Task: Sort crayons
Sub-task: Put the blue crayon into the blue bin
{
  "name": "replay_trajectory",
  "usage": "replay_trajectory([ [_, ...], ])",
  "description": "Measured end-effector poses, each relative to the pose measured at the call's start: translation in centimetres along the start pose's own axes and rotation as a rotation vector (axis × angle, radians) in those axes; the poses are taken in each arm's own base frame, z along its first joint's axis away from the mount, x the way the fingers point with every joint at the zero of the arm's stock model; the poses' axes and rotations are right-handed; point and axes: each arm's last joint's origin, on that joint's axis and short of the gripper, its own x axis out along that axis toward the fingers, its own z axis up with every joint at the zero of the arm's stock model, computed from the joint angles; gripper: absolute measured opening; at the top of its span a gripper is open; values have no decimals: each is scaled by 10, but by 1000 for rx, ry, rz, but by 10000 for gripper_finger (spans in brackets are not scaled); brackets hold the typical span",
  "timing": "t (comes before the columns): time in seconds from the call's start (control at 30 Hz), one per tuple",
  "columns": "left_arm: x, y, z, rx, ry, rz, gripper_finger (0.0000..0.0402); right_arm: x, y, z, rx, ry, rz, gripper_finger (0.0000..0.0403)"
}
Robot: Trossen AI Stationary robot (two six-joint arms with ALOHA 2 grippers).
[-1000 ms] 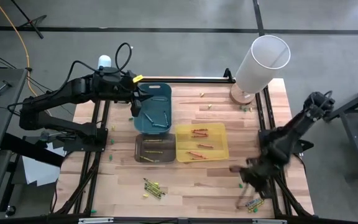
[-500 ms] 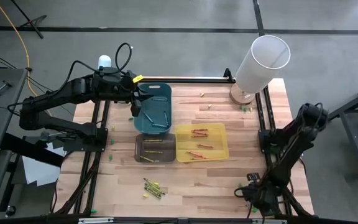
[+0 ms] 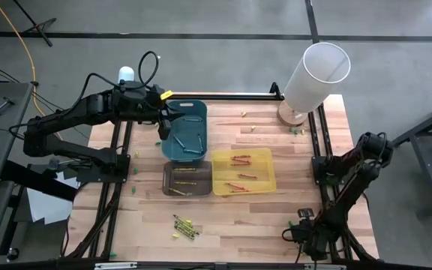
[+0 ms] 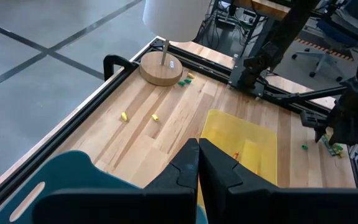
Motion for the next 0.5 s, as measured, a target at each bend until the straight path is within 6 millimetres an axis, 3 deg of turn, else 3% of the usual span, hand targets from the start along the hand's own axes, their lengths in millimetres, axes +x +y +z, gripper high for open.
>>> replay_trajectory([
  [0.5,0,0,0,1,1,1,0,-1,-14,-5,95,20,-166,177],
])
